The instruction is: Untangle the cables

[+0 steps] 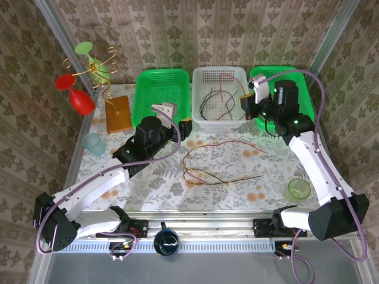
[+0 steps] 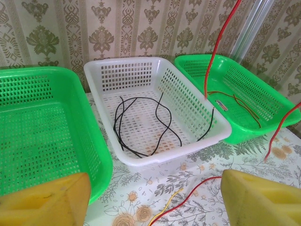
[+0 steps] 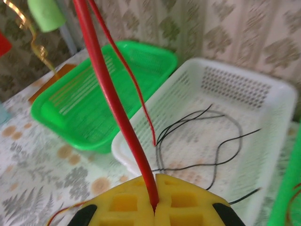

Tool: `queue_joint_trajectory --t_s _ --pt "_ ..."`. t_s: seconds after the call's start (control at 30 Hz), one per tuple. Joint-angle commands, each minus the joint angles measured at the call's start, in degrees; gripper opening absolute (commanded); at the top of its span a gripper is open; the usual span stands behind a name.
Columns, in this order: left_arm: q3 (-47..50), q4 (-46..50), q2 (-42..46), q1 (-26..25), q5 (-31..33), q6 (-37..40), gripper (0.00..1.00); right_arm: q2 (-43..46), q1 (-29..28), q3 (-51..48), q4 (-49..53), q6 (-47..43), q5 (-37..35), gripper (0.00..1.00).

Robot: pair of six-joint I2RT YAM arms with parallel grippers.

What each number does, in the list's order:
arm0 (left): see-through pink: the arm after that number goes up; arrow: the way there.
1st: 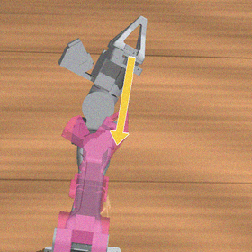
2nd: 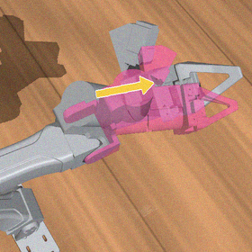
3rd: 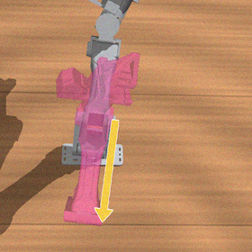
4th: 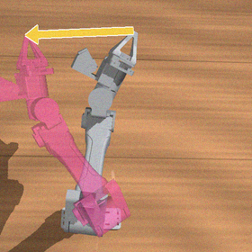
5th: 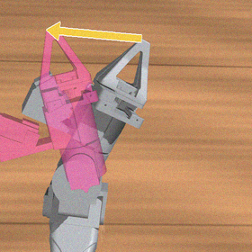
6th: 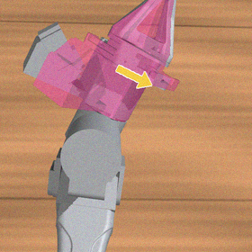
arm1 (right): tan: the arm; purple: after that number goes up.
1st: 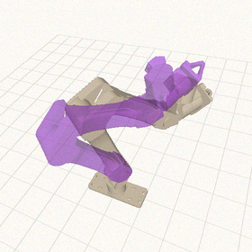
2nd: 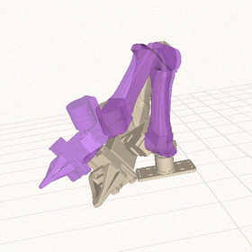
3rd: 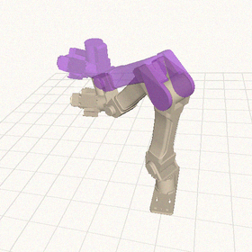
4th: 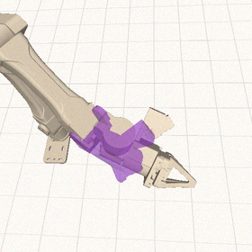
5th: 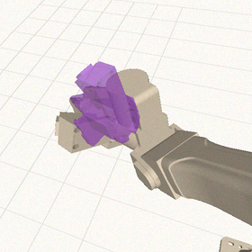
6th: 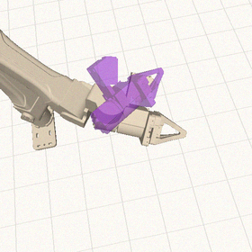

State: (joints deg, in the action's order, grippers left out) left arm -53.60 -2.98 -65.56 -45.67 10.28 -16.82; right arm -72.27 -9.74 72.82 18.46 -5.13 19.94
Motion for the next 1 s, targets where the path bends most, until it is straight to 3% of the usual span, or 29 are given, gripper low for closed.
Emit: queue_joint_trajectory --t_s 0.0,0.3,0.53,0.73,0.97 --pt "0.3 -1.2 -0.2 0.4 -0.1 -0.2 0.74 0.7 3.4 4.0 1.7 0.3 -7.7 0.0" --pt "0.3 -0.2 -0.5 0.2 -0.7 -1.4 0.74 -6.7 9.6 16.1 -4.4 -1.5 -18.8 0.0" --pt "1.6 -0.1 0.1 0.0 0.1 -2.6 0.74 -17.9 14.0 20.5 -8.7 -1.7 -20.5 0.0" --pt "2.0 -0.4 -0.1 -0.5 -0.4 -3.0 0.74 -27.2 17.5 19.7 -10.0 4.7 -27.0 0.0" --pt "2.0 0.4 -0.4 -0.7 -1.0 -3.0 0.74 -33.5 20.5 16.6 -8.7 12.7 -27.6 0.0"
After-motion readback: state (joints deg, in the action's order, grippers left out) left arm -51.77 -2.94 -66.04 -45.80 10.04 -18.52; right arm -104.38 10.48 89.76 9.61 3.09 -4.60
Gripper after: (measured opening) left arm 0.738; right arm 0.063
